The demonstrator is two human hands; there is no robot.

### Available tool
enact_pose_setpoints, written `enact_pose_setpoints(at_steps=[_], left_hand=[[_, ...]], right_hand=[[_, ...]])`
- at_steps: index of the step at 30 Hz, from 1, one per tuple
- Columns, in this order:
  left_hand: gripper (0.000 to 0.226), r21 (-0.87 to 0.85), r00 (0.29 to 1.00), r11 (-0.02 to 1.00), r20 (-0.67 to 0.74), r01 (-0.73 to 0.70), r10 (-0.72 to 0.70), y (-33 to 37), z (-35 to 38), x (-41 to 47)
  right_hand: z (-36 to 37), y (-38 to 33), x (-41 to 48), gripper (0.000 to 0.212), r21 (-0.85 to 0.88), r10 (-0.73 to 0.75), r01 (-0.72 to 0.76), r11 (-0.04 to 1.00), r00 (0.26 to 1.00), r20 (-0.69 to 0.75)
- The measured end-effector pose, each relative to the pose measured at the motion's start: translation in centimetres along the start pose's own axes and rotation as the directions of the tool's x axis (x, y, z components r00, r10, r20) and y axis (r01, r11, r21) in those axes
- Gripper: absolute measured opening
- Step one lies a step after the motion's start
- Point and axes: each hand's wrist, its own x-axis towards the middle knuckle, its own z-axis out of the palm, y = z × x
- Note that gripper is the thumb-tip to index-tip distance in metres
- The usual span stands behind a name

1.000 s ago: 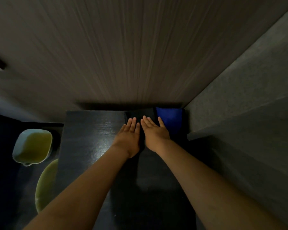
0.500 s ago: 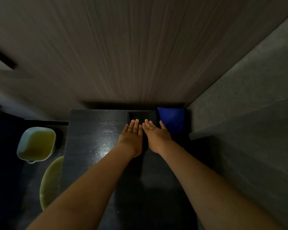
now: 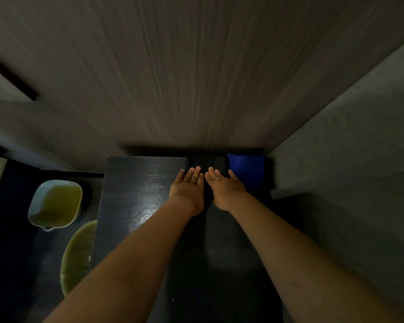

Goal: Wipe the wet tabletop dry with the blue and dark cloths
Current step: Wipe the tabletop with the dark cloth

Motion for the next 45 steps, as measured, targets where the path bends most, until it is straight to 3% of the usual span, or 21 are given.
enact_pose_setpoints(at_steps=[18,45], left_hand=[[0.077,0.045,0.992,0.991,0.010,0.129,-0.129,-7.3,1.7,-2.5],[0.078,-0.117,0.980,0.974,-0.026,0.192,-0.197,-18.9,5.6,-5.6]], right_hand=[[-1.5,-8.2,3.0,0.076,-0.043,-0.063,0.065,0.997,0.996,0.059],[-3.8,-20.9,6.4,0.085,-0.160,-0.053,0.067,0.985,0.994,0.091]])
